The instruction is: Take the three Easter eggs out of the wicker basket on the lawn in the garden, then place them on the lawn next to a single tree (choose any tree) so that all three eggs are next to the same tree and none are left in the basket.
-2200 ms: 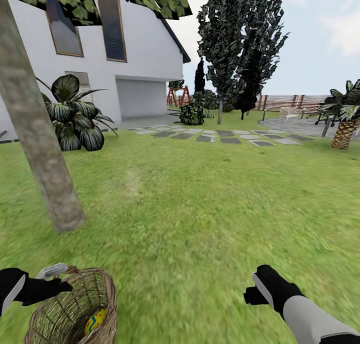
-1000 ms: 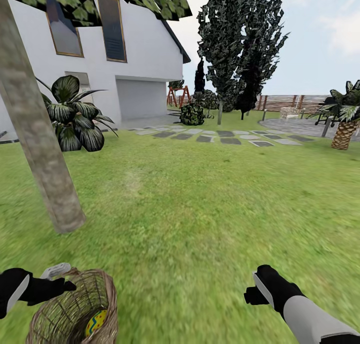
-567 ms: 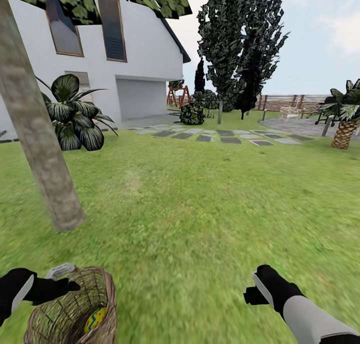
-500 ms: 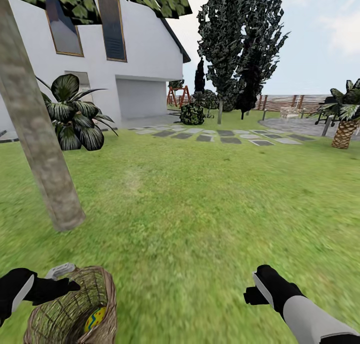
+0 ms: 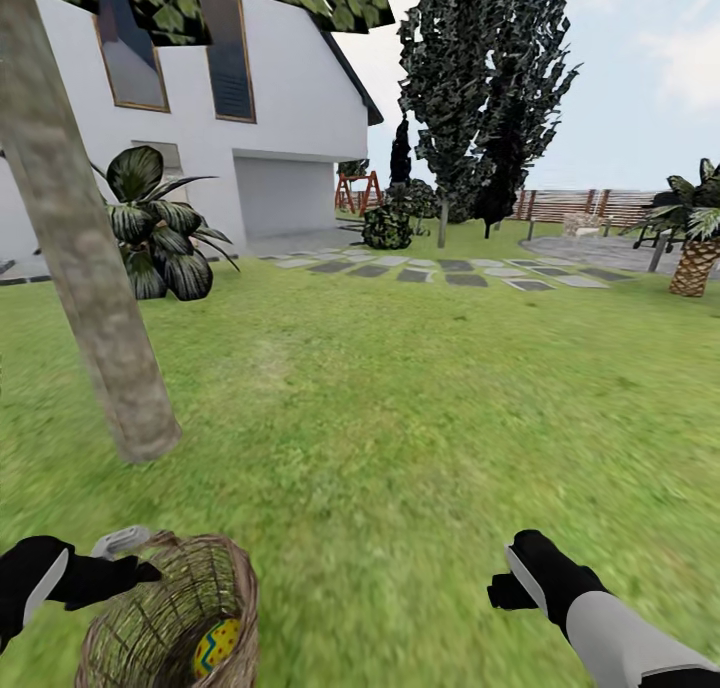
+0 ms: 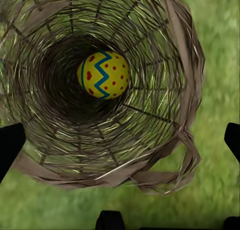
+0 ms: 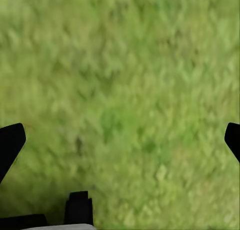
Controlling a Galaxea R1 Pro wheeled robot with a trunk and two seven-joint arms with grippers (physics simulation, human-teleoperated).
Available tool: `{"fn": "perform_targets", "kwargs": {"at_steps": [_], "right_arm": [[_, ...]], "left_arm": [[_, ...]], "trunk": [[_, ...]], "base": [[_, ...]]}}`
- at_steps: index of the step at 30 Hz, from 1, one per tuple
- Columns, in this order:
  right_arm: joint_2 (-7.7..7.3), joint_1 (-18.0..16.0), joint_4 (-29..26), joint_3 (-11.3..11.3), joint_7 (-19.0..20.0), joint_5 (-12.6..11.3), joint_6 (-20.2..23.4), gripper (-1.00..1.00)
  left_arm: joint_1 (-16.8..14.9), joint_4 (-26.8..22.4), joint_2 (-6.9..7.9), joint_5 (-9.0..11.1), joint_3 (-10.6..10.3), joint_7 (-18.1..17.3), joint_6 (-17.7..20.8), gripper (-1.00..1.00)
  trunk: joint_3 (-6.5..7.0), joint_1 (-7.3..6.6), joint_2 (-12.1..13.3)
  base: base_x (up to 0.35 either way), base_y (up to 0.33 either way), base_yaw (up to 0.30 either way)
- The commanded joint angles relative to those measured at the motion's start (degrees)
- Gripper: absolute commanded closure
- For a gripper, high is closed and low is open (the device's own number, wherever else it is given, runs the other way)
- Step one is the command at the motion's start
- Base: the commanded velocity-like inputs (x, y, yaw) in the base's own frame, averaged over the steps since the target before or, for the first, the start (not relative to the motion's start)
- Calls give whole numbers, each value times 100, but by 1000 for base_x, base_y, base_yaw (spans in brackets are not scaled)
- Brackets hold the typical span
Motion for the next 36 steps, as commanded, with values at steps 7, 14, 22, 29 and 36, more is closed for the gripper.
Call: {"fn": "perform_targets", "kwargs": {"at_steps": [7,14,22,29,36], "right_arm": [[-9,-3,-10,39,-37,-53,30,-100],[-12,-3,-10,39,-39,-53,30,-100],[-5,-3,-10,39,-41,-53,30,-100],[-4,-3,-10,39,-41,-53,30,-100],[-1,-3,-6,39,-41,-53,30,-100]], "left_arm": [[0,-2,-7,63,25,11,44,-100],[-2,-2,-9,72,25,11,44,-100],[-2,3,-37,71,25,11,44,-100],[-2,1,-55,59,28,11,44,-100],[-2,19,323,23,20,3,39,-100]], "trunk": [[-6,1,-3],[-6,1,-3],[-6,1,-3],[-6,1,-3],[-6,1,-3]], "base": [[48,113,0],[1,3,0],[0,0,0],[0,0,0],[0,0,0]]}}
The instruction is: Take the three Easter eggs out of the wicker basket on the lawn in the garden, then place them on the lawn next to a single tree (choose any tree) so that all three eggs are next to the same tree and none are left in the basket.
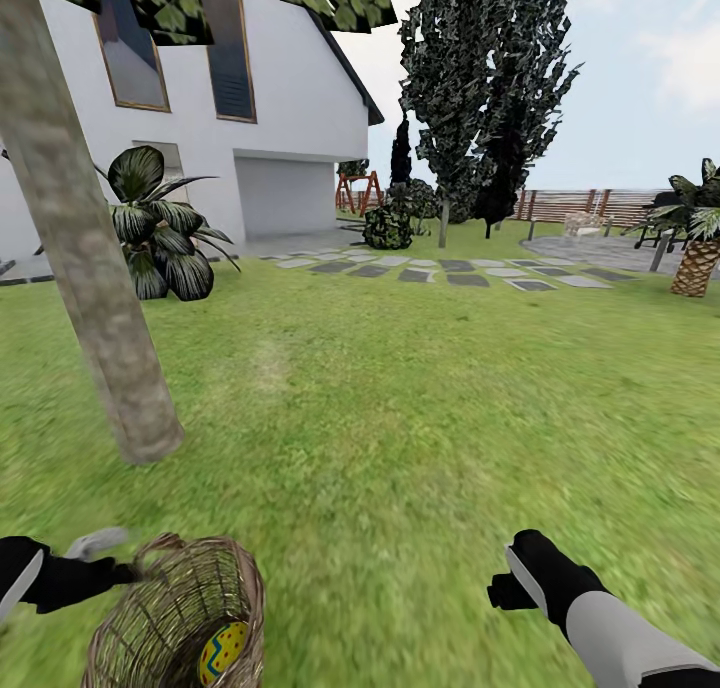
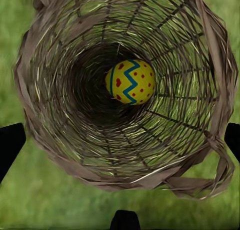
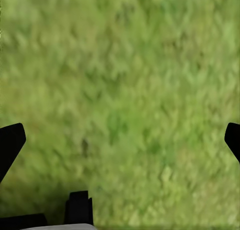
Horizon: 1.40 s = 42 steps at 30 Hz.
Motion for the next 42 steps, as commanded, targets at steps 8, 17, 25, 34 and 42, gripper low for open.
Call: {"fn": "perform_targets", "kwargs": {"at_steps": [8,17,25,34,42], "right_arm": [[30,-2,-12,41,16,-56,27,-100],[45,-2,-13,37,9,-52,27,-100],[51,-2,-13,39,-12,-52,27,-100],[47,-2,-12,39,-20,-52,27,-100],[45,-2,-13,38,-20,-52,27,-100]], "left_arm": [[-2,39,299,42,10,-22,38,-100],[-2,-15,260,58,-6,-12,34,-100],[-2,-14,254,75,-6,11,51,-100],[-2,-21,49,85,3,22,45,-100],[0,-23,-127,67,8,34,43,-100]], "trunk": [[-6,0,-3],[-6,0,-3],[-150,175,-324],[-311,373,-685],[-455,549,-1006]], "base": [[0,0,0],[0,0,0],[0,0,0],[0,0,0],[0,0,0]]}}
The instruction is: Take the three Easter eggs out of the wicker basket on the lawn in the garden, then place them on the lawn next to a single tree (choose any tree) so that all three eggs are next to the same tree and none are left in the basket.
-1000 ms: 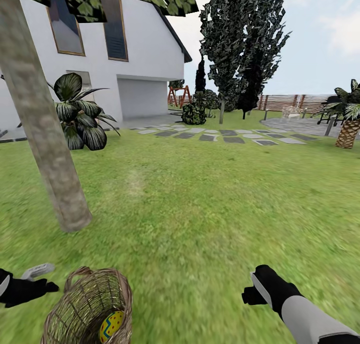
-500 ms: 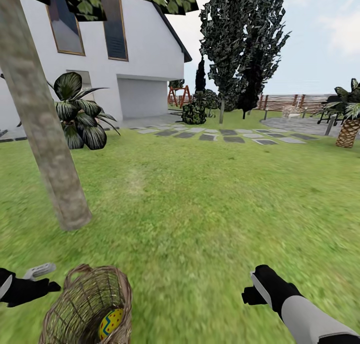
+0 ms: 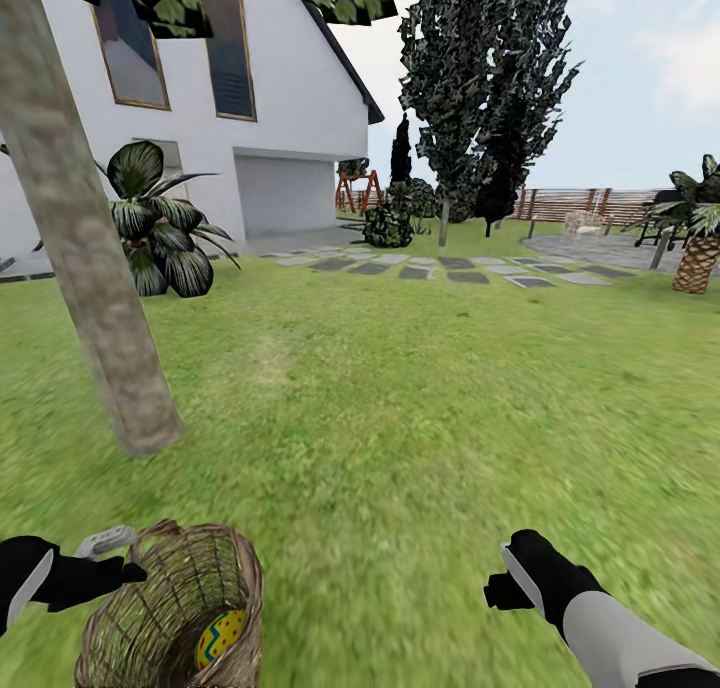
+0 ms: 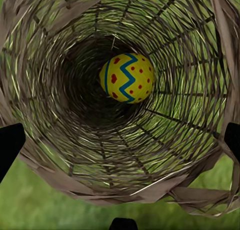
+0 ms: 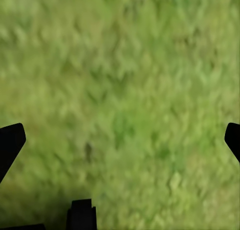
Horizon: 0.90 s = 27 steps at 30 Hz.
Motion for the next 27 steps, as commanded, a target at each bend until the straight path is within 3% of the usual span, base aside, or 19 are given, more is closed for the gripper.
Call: {"fn": "perform_targets", "kwargs": {"at_steps": [1,27], "right_arm": [[-4,-2,-10,40,-37,-52,27,-100],[-4,-2,-7,40,-37,-52,27,-100]], "left_arm": [[-3,-4,-2,39,18,7,45,-100],[-3,-5,-26,48,20,-1,45,-100]], "trunk": [[-24,22,-44],[-491,593,-1087]], "base": [[0,0,0],[0,0,0]]}}
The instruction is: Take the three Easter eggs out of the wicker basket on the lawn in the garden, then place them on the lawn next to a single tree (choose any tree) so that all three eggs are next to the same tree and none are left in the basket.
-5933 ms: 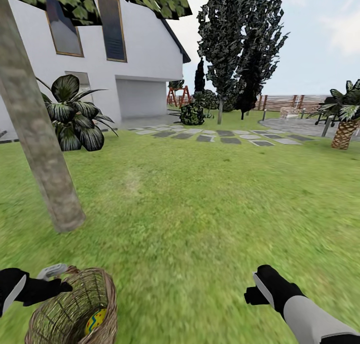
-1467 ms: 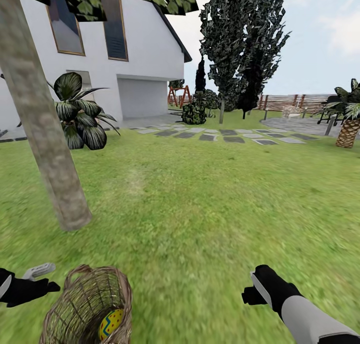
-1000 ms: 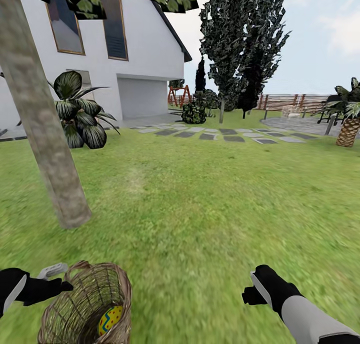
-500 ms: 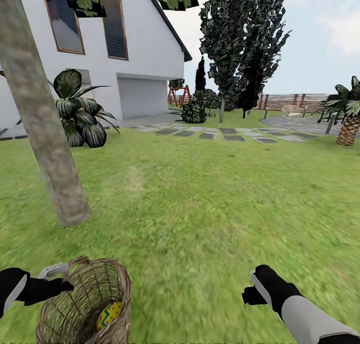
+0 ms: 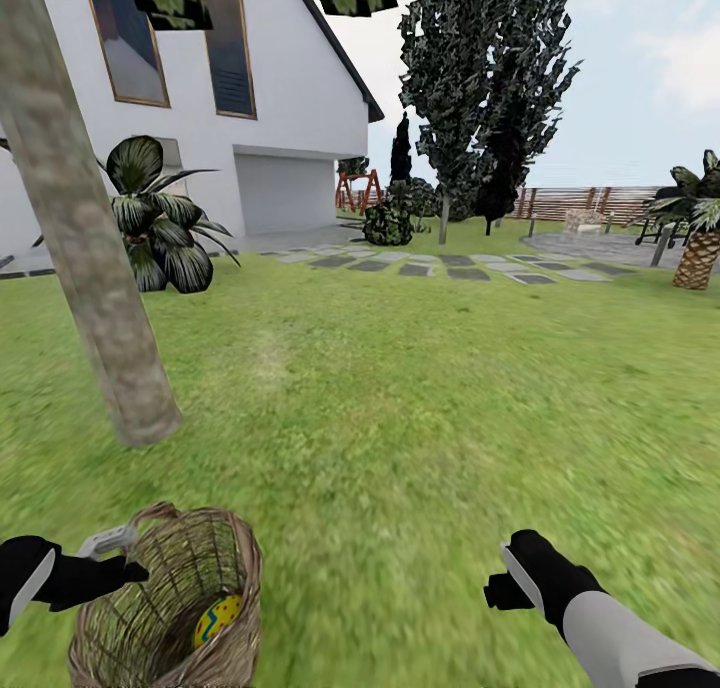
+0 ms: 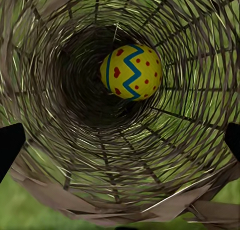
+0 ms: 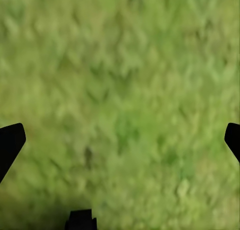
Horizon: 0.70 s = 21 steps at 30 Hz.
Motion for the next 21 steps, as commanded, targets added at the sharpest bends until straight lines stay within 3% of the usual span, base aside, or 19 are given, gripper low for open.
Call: {"fn": "perform_targets", "kwargs": {"at_steps": [1,21], "right_arm": [[-4,-2,-11,39,-37,-52,27,-100],[3,-2,-9,39,-37,-44,27,-100]], "left_arm": [[-3,-4,0,38,17,7,45,-100],[-4,-4,-38,47,17,7,45,-100]], "trunk": [[-24,22,-44],[-383,461,-846]], "base": [[0,0,0],[0,0,0]]}}
